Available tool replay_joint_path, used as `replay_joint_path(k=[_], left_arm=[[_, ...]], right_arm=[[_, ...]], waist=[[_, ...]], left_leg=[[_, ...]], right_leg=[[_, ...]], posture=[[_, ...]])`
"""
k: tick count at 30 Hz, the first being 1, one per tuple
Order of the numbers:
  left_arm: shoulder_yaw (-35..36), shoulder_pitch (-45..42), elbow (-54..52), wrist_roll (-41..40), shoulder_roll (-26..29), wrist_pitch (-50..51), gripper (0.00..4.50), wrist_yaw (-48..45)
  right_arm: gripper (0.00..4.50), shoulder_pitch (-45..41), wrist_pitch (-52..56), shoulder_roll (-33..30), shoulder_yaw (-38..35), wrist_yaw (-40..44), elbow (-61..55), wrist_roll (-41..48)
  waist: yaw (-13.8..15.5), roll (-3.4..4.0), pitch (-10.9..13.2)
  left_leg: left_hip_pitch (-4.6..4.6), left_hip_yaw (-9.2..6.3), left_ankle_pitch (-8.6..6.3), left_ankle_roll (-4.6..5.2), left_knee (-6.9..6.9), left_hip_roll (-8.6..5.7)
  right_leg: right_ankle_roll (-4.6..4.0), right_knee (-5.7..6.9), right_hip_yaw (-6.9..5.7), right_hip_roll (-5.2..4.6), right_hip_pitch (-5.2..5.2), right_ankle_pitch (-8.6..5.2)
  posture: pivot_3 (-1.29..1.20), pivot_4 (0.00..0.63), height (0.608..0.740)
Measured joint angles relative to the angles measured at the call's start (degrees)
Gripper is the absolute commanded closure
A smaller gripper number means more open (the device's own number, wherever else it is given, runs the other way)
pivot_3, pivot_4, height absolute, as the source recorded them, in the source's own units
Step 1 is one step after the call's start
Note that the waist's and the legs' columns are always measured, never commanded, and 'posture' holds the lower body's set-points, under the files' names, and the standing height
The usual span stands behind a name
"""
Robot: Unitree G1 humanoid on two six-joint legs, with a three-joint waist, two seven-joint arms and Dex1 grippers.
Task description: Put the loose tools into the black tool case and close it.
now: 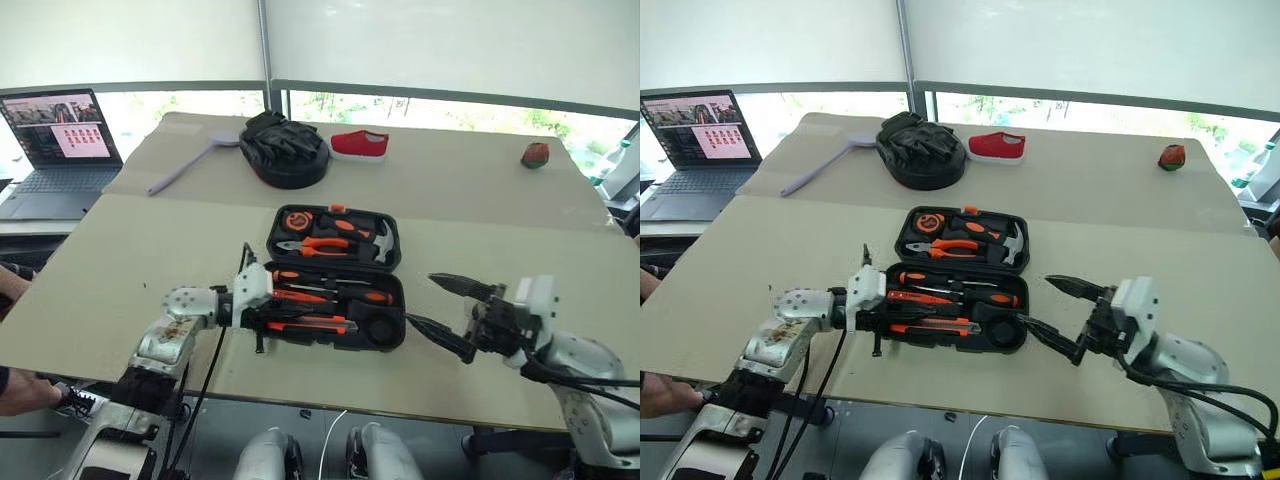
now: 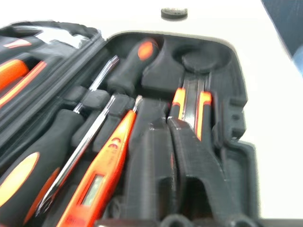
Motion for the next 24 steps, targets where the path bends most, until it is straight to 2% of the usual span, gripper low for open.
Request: replay_joint_path(k=[2,3,4,8,9,13,17,21,24], left_arm=[[5.05,2.40,-2.25,-3.06,3.29,0.53,2.25,-0.97],[6.72,3.51,-2.38,-4.02,4.68,0.62,2.07,-1.51],[8.04,4.94,-2.42,-4.46,5.90,0.63,1.58,-2.24],[11.90,9.81,-1.12,-7.25,6.36,-1.07,0.26,-5.67],[13.04,10.56,-0.81,-8.07,6.43,-1.10,0.05,-6.13],[16.95,12.89,0.09,-9.12,8.59,-3.11,0.05,-9.33],[17.18,13.06,-0.85,-10.25,8.78,-3.29,0.05,-11.73],[13.73,10.86,-6.93,-12.45,6.42,-0.66,0.05,-11.72],[10.11,9.63,-9.80,-12.91,5.91,2.57,0.05,-10.97]], right_arm=[[0.00,5.44,-2.87,0.02,-5.89,0.28,2.11,-0.61],[0.00,7.05,-4.48,0.67,-7.80,0.13,3.72,-1.52],[0.00,8.80,-6.37,1.69,-9.53,-0.02,5.34,-2.21],[0.00,15.00,-12.99,4.98,-12.52,-0.48,10.93,-6.18],[0.00,16.22,-14.38,5.57,-13.19,-0.51,12.12,-6.84],[0.00,21.37,-18.87,6.45,-14.59,-0.07,17.60,-9.32],[0.00,20.16,-18.83,4.44,-14.39,-0.24,17.03,-9.60],[0.00,11.30,-9.17,-7.40,-11.58,0.24,9.67,-8.44],[0.00,5.82,-1.73,-15.15,-8.61,1.62,8.36,-7.87]], waist=[[0.03,0.01,0.00],[0.03,0.01,0.01],[0.03,0.03,0.01],[0.01,0.08,0.05],[-0.01,0.08,0.05],[0.00,0.19,0.11],[-0.60,0.40,0.24],[-1.15,0.52,0.35],[-0.88,0.51,0.37]], left_leg=[[0.10,0.00,-0.03,-0.02,-0.03,0.00],[0.10,0.00,-0.09,-0.04,-0.03,0.00],[0.12,0.00,-0.36,-0.13,-0.02,-0.01],[0.11,0.00,-0.54,-0.16,-0.03,-0.01],[0.11,0.00,-0.54,-0.17,-0.03,0.00],[0.11,-0.02,-0.55,-0.24,-0.12,0.00],[0.13,0.00,-0.57,-0.27,-0.11,0.00],[0.18,0.01,-0.56,-0.27,-0.10,-0.04],[0.14,0.01,-0.50,-0.31,-0.14,-0.05]], right_leg=[[0.03,-0.05,0.00,0.00,0.09,-0.02],[0.05,-0.05,0.01,-0.02,0.10,-0.03],[0.05,-0.05,0.02,-0.04,0.10,-0.03],[0.02,-0.05,0.04,-0.08,0.04,-0.06],[0.00,-0.05,0.04,-0.07,0.02,-0.07],[-0.24,-0.07,0.04,-0.09,-0.03,-0.22],[-0.30,-0.06,0.13,-0.15,-0.03,-0.25],[-0.19,-0.05,0.14,-0.14,0.04,-0.17],[0.01,-0.04,0.11,-0.02,-0.01,-0.04]], posture=[[0.00,0.150,0.740],[0.00,0.150,0.740],[0.00,0.150,0.740],[0.00,0.150,0.740],[0.00,0.150,0.740],[0.00,0.150,0.740],[0.00,0.150,0.740],[0.00,0.150,0.740],[0.00,0.150,0.740]])
